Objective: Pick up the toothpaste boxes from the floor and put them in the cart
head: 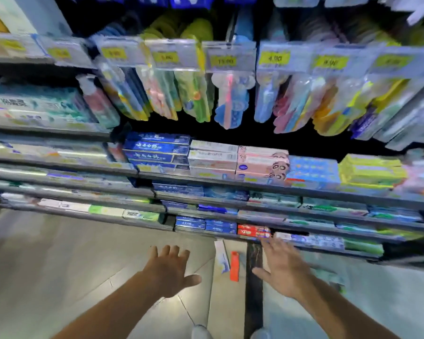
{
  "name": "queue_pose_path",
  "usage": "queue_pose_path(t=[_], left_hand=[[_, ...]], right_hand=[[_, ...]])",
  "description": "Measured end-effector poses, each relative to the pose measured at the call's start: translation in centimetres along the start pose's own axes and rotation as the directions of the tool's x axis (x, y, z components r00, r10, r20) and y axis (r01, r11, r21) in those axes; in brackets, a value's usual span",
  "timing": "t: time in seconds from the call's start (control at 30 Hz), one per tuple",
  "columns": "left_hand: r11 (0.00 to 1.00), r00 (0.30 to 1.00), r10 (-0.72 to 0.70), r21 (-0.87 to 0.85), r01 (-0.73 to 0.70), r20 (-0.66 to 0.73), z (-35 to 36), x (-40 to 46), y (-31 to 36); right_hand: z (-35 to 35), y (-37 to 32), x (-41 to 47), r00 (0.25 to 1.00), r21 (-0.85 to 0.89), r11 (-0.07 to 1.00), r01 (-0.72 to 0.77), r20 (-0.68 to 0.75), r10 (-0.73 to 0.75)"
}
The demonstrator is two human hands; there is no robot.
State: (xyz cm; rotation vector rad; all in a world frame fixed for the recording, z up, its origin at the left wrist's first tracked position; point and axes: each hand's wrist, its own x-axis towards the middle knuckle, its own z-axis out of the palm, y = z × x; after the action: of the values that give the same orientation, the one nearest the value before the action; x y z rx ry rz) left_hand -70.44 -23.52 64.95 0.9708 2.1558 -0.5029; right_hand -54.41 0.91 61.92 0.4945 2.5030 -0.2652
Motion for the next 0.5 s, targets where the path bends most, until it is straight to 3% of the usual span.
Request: queue_pose_path(t=[0.23, 0.5], left_hand=[[1.000, 0.996, 0.004, 0.012, -0.005, 0.088, 4.7, 10.1, 2.6], [0.997, 0.998, 0.041, 0.070, -0.044, 0.043, 18.6, 29.6, 4.3]], right_hand=[[8.0, 1.3, 6.1, 0.996, 0.076, 0.993, -0.086, 0.020, 0.085], [27.1, 1.6, 20.8, 0.966, 0.243, 0.935, -0.257, 0.078, 0.245]])
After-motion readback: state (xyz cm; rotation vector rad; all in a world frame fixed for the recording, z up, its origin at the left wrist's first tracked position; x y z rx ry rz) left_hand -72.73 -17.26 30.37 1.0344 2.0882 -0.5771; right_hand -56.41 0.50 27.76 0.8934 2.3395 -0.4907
